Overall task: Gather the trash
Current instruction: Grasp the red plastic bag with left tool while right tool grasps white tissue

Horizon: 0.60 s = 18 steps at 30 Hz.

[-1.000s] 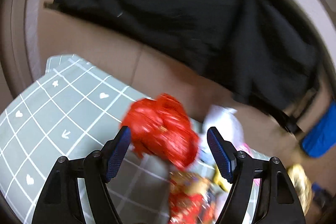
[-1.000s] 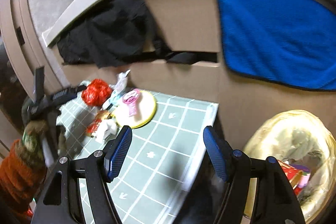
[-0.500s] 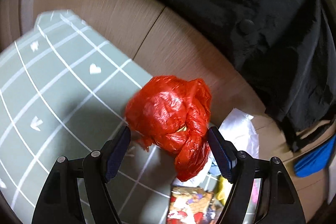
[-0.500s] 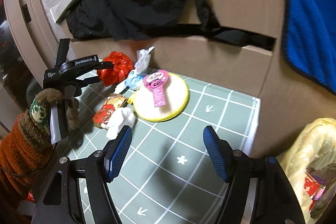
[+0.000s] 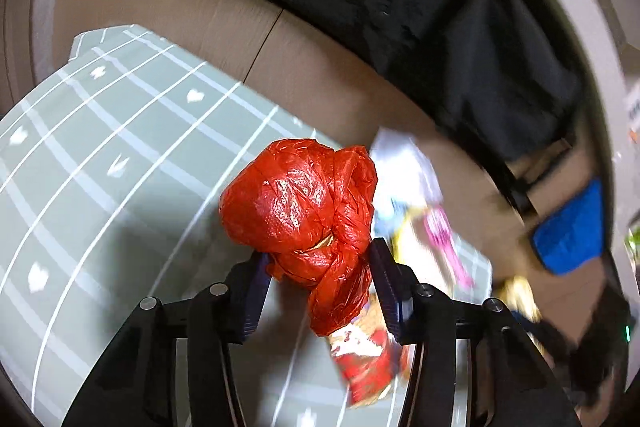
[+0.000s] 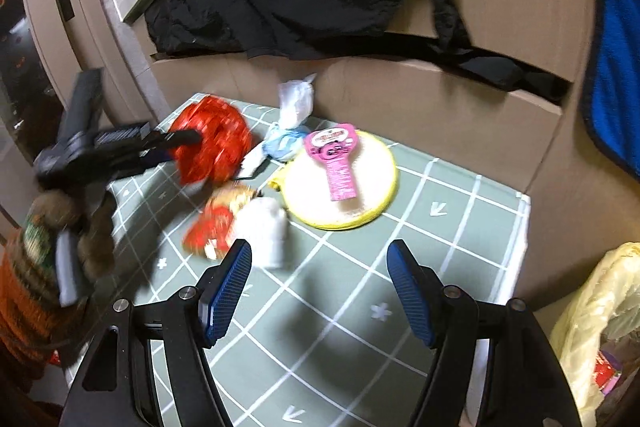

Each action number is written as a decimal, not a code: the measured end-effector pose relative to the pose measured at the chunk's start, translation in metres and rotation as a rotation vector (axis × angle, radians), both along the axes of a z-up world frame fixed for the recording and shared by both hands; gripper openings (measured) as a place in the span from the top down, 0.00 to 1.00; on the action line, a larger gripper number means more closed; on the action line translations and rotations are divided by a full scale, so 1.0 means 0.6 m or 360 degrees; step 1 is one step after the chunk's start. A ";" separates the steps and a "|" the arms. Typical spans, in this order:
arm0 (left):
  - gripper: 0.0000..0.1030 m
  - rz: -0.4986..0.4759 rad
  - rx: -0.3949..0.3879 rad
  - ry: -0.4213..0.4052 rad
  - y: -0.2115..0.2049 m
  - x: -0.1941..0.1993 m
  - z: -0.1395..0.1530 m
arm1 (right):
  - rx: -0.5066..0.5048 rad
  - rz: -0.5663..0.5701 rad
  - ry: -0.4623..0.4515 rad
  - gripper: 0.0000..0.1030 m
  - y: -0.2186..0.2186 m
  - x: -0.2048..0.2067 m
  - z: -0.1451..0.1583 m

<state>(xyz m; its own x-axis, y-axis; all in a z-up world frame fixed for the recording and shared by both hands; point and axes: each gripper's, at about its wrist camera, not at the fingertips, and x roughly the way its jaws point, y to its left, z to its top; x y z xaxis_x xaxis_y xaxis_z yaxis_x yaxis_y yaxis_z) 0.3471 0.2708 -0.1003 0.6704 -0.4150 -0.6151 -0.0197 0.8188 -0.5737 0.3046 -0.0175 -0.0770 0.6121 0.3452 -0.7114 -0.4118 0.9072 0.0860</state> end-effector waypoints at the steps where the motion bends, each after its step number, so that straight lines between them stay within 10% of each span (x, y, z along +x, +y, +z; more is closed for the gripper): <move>1: 0.52 -0.0015 0.0009 -0.0007 0.001 -0.028 0.004 | -0.0002 0.0014 0.0005 0.34 0.007 0.002 -0.002; 18: 0.52 0.0110 0.0238 -0.0160 0.035 -0.205 0.043 | -0.0342 0.0195 0.0101 0.51 0.159 0.078 -0.080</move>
<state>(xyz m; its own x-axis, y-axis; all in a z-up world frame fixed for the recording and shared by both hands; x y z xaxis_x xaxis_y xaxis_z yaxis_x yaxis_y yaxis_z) 0.2241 0.2917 -0.0745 0.7553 -0.2750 -0.5948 -0.0273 0.8937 -0.4478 0.3517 0.0776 -0.1247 0.5269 0.2510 -0.8120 -0.5196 0.8512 -0.0741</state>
